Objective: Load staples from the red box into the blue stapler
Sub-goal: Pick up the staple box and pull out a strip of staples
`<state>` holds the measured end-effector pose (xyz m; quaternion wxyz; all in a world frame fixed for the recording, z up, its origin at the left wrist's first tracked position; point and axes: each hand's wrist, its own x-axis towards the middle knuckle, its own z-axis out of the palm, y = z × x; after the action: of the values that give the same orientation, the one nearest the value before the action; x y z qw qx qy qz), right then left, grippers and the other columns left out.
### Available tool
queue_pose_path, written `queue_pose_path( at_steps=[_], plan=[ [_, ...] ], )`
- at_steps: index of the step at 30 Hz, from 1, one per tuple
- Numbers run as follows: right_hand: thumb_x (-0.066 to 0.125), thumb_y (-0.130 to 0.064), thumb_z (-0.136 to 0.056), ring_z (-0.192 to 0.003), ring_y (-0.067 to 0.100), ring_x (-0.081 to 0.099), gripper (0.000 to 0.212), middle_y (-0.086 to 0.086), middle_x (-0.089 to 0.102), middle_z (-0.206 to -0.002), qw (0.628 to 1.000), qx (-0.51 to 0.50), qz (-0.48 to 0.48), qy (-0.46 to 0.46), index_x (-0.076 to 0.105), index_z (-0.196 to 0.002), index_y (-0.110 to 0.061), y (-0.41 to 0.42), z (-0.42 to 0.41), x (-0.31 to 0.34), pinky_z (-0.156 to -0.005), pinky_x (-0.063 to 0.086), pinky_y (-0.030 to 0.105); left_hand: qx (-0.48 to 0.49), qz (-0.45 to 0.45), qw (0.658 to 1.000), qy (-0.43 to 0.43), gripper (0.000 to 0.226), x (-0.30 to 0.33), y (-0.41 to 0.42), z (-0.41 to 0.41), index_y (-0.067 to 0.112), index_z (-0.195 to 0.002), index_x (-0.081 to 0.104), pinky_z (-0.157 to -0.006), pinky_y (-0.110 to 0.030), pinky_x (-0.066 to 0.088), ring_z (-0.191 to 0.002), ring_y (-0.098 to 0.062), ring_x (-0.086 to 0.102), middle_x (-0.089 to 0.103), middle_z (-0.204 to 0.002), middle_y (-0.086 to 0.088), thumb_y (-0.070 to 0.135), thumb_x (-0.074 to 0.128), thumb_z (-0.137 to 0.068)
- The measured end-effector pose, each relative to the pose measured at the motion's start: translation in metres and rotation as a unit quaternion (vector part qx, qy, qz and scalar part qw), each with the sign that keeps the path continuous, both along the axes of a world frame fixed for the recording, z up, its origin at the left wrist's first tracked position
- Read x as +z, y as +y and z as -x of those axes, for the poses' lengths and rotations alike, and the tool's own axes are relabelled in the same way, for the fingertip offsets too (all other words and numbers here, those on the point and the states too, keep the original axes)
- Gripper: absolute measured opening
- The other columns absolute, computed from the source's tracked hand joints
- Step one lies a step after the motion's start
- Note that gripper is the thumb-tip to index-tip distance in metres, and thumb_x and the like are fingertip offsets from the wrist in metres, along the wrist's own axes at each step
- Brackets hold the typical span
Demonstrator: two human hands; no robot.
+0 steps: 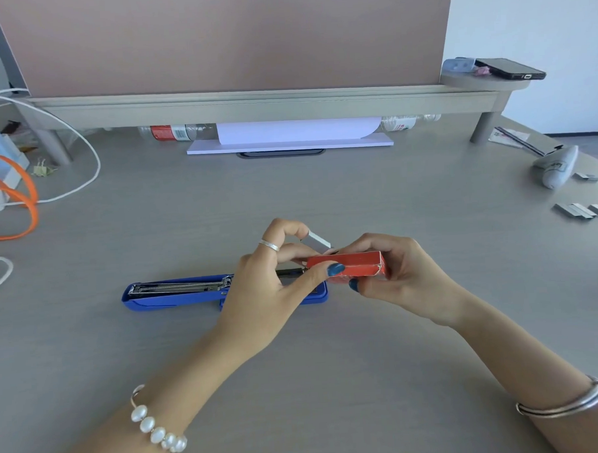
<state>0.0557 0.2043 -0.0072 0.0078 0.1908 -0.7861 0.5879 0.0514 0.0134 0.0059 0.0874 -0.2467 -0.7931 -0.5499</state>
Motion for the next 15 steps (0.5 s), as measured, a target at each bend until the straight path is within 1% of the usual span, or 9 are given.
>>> queue_pose_path(
  at_steps=[1, 5, 8, 10, 13, 15],
  plan=[
    [0.059, 0.007, -0.068, -0.071, 0.014, 0.058, 0.03, 0.012, 0.068, -0.085, 1.0, -0.001, -0.001, 0.0, 0.067, -0.088, -0.014, 0.0, 0.0002, -0.0003, -0.063, 0.046, 0.022, 0.001, -0.001, 1.0, 0.0, 0.033, 0.0001, 0.0004, -0.0005, 0.037, -0.089, 0.041, -0.068, -0.003, 0.039, -0.082, -0.001, 0.066, 0.075, -0.081, 0.012, 0.049, 0.062, -0.067],
    [0.059, 0.007, -0.068, -0.073, 0.019, 0.057, 0.033, 0.016, 0.066, -0.085, 1.0, 0.007, 0.007, -0.002, 0.067, -0.084, -0.02, -0.0006, -0.0007, 0.0008, -0.064, 0.046, 0.029, -0.004, -0.012, 1.0, -0.001, 0.03, -0.0005, 0.0011, -0.0006, 0.036, -0.09, 0.04, -0.065, -0.007, 0.044, -0.077, -0.004, 0.069, 0.074, -0.088, 0.013, 0.044, 0.062, -0.071],
    [0.059, 0.008, -0.067, -0.073, 0.024, 0.056, 0.032, 0.022, 0.064, -0.085, 1.0, 0.007, 0.007, 0.0, 0.067, -0.085, -0.017, -0.0004, 0.0004, -0.0003, -0.065, 0.045, 0.034, -0.007, -0.022, 1.0, -0.006, 0.032, -0.0005, 0.0021, -0.0006, 0.036, -0.089, 0.039, -0.067, -0.007, 0.045, -0.079, -0.005, 0.069, 0.073, -0.088, 0.016, 0.045, 0.063, -0.069],
    [0.058, 0.009, -0.067, -0.073, 0.023, 0.055, 0.031, 0.023, 0.064, -0.086, 1.0, 0.004, 0.002, 0.003, 0.066, -0.086, -0.014, -0.0007, 0.0009, -0.0009, -0.064, 0.045, 0.034, -0.008, -0.024, 1.0, -0.008, 0.034, -0.001, 0.0028, -0.0006, 0.036, -0.09, 0.039, -0.069, -0.011, 0.047, -0.08, -0.006, 0.069, 0.073, -0.09, 0.015, 0.046, 0.063, -0.068],
    [0.058, 0.009, -0.067, -0.069, 0.017, 0.055, 0.032, 0.015, 0.064, -0.08, 1.0, 0.006, -0.001, 0.002, 0.066, -0.084, -0.016, -0.0008, 0.0006, -0.0008, -0.061, 0.045, 0.026, 0.004, -0.026, 1.0, -0.011, 0.031, -0.0019, 0.0028, 0.0002, 0.036, -0.089, 0.039, -0.067, -0.018, 0.051, -0.074, -0.007, 0.07, 0.074, -0.086, 0.012, 0.045, 0.062, -0.071],
    [0.058, 0.01, -0.067, -0.067, 0.013, 0.055, 0.033, 0.001, 0.064, -0.075, 1.0, 0.014, -0.003, 0.0, 0.066, -0.083, -0.018, -0.001, 0.0001, -0.0006, -0.06, 0.045, 0.021, 0.011, -0.019, 1.0, -0.005, 0.028, -0.0022, 0.0026, 0.0003, 0.036, -0.089, 0.038, -0.064, -0.017, 0.051, -0.071, -0.005, 0.07, 0.074, -0.083, 0.012, 0.044, 0.059, -0.073]
  ],
)
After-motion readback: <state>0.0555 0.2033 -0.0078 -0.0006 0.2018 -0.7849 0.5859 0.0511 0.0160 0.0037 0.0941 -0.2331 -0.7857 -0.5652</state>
